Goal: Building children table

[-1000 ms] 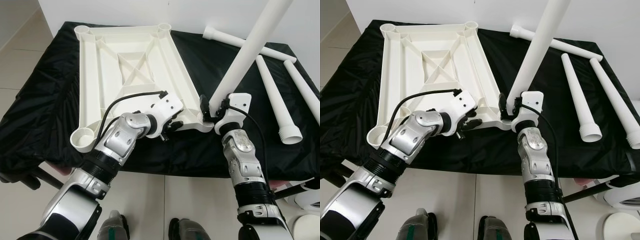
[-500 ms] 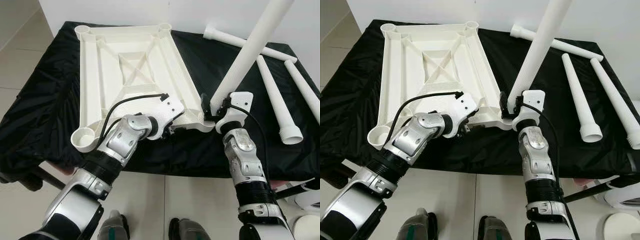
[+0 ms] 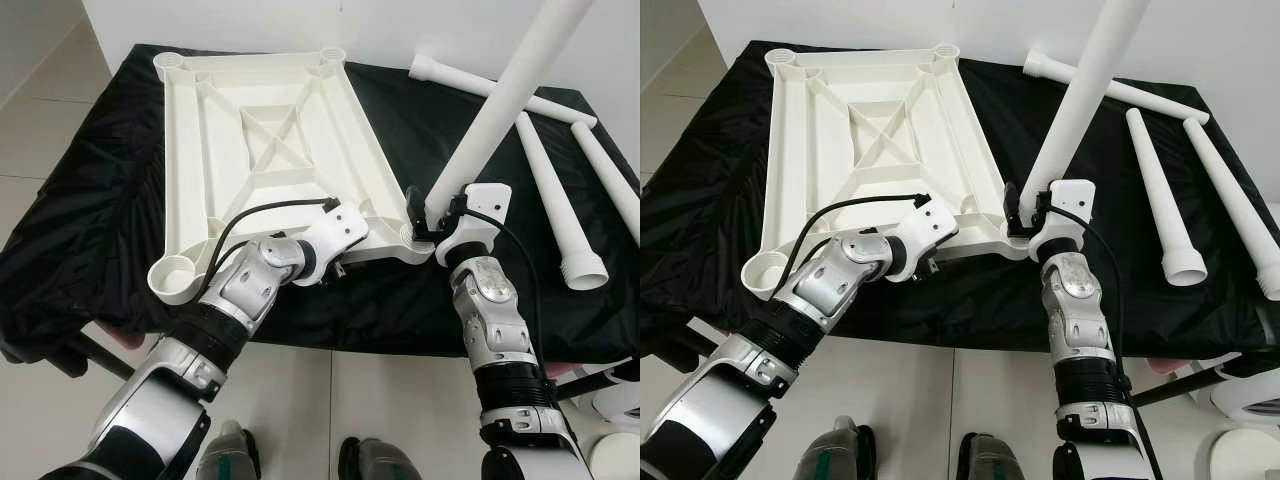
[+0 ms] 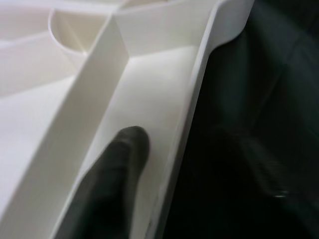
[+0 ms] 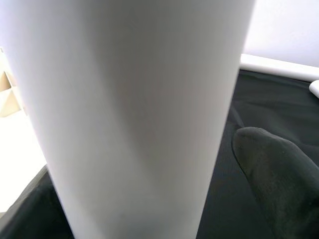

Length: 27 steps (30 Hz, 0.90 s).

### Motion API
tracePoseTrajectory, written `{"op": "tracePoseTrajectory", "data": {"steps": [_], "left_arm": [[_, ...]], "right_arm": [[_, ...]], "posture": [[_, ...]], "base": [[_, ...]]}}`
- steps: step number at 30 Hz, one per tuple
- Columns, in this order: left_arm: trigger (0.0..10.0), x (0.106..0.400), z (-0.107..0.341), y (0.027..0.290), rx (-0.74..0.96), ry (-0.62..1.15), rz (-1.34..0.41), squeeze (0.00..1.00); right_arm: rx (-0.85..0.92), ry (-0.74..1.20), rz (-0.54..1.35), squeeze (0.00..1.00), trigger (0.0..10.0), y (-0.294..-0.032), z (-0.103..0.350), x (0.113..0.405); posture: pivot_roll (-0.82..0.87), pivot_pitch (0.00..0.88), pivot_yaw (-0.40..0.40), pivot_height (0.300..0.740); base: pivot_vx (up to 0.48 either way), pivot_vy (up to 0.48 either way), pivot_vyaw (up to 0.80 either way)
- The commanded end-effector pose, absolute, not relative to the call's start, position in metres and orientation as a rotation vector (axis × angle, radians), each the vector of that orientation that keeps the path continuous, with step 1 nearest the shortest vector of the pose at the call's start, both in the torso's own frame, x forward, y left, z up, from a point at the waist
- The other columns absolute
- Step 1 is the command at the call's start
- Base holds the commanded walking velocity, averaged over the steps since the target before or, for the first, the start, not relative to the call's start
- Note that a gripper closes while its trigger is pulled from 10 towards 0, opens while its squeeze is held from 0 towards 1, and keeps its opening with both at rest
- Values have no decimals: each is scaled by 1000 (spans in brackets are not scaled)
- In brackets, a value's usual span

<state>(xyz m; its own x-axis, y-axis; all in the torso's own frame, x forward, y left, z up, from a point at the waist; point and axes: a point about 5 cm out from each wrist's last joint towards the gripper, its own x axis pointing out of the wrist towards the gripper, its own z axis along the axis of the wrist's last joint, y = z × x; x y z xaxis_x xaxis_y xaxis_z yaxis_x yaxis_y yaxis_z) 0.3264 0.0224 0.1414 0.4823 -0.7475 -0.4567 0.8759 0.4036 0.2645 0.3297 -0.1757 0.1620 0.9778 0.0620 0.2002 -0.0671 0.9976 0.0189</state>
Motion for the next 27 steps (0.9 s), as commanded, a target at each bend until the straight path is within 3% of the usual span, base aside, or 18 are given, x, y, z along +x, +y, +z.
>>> {"op": "tracePoseTrajectory", "data": {"steps": [1, 2, 3, 7, 8, 9, 10, 12, 13, 14, 17, 18, 27], "left_arm": [[2471, 325, 135, 22, 519, 292, -1028, 0], [2471, 325, 135, 22, 519, 292, -1028, 0], [0, 324, 134, 22, 519, 293, -1042, 0], [0, 323, 132, 23, 531, 295, -1051, 0], [2157, 323, 132, 24, 531, 294, -1053, 0], [2157, 323, 132, 24, 531, 294, -1053, 0], [0, 322, 133, 24, 538, 294, -1065, 0], [0, 322, 133, 25, 543, 293, -1074, 0], [10000, 322, 133, 25, 541, 298, -1073, 0], [2039, 320, 134, 25, 547, 292, -1087, 0], [2039, 320, 134, 26, 550, 288, -1096, 0], [10000, 320, 134, 26, 554, 286, -1091, 0], [10000, 323, 136, 27, 566, 294, -1070, 0]], "right_arm": [[33, -199, 41, 0, 10000, -185, 158, 326], [33, -199, 41, 0, 10000, -185, 158, 326], [32, -197, 47, 0, 10000, -185, 157, 325], [31, -198, 68, 0, 10000, -185, 156, 323], [35, -197, 80, 0, 10000, -186, 155, 321], [35, -197, 80, 0, 10000, -186, 155, 321], [36, -193, 96, 0, 10000, -187, 154, 319], [37, -190, 107, 0, 10000, -187, 153, 318], [39, -189, 122, 0, 10000, -188, 152, 316], [38, -186, 139, 0, 10000, -189, 150, 314], [37, -185, 149, 0, 10000, -190, 150, 312], [29, -183, 169, 0, 10000, -191, 149, 311], [-6, -201, 252, 0, 10000, -196, 153, 310]], "posture": [[-36, 64, -9, 740], [-36, 64, -9, 740], [-35, 65, -9, 740], [-34, 70, -8, 740], [-34, 73, -8, 740], [-34, 73, -8, 740], [-36, 76, -7, 740], [-36, 77, -7, 740], [-34, 81, -8, 740], [-34, 82, -7, 740], [-35, 84, -7, 740], [-36, 86, -7, 740], [-35, 87, -10, 740]], "base": [[0, 0, 0], [0, 0, 0], [0, 0, 0], [0, 0, 0], [0, 0, 0], [0, 0, 0], [0, 0, 0], [0, 0, 0], [0, 0, 0], [0, 0, 0], [0, 0, 0], [0, 0, 0], [0, 0, 0]]}}
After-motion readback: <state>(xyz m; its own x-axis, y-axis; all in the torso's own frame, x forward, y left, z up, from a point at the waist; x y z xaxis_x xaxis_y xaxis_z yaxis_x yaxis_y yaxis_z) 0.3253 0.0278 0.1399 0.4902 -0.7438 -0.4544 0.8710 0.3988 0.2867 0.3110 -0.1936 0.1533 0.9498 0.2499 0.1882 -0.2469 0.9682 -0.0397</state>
